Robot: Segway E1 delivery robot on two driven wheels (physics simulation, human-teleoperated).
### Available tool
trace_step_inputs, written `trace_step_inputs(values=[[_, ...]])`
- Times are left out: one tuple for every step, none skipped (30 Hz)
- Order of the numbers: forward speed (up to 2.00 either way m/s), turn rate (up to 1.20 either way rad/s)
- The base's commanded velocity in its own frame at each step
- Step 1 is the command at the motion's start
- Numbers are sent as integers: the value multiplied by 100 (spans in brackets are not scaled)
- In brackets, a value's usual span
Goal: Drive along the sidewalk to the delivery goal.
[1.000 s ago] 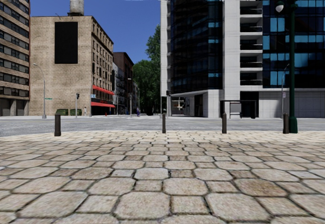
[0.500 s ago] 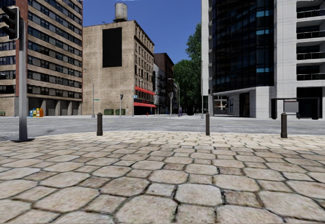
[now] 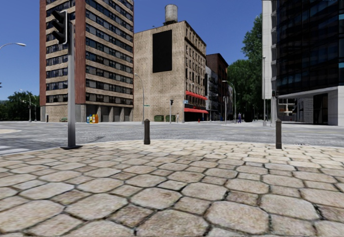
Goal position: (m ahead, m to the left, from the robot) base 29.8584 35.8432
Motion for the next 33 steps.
trace_step_inputs(values=[[119,56],[119,56],[119,56],[119,56],[119,56],[119,56],[119,56],[119,56],[119,56],[119,56],[119,56],[119,56],[119,56],[119,56],[119,56],[119,56],[119,56],[119,56],[119,56],[119,56],[119,56],[119,56],[119,57],[119,57],[119,57],[119,57],[119,57],[119,57],[119,57],[119,57],[119,57],[119,57],[119,57]])
